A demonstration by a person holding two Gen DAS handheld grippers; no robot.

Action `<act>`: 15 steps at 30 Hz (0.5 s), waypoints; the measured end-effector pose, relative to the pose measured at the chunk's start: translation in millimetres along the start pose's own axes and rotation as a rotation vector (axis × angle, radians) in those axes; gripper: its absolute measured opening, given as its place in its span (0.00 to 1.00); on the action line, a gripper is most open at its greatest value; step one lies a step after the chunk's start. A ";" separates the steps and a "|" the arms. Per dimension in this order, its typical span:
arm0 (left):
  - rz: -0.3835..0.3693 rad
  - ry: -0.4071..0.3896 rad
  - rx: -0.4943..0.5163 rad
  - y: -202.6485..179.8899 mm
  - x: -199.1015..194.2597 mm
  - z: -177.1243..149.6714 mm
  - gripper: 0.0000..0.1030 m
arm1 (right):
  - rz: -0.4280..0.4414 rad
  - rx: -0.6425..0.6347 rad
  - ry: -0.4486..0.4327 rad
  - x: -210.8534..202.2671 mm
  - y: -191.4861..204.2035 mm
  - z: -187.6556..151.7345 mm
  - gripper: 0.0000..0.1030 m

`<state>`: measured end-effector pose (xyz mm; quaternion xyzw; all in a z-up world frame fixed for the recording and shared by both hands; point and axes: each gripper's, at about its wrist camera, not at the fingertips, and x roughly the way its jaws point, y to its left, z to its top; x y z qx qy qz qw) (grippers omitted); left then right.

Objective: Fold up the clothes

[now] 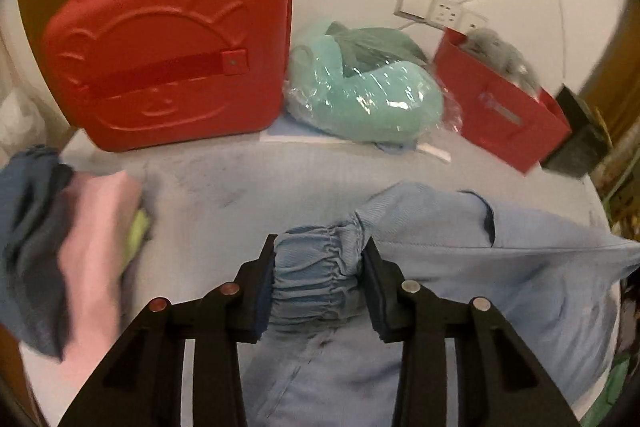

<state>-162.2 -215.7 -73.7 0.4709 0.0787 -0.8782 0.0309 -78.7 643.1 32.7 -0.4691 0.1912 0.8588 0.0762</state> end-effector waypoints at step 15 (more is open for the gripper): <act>0.043 0.188 0.035 25.4 -10.9 -151.1 0.35 | -0.028 0.225 0.300 4.0 -106.7 -255.1 0.09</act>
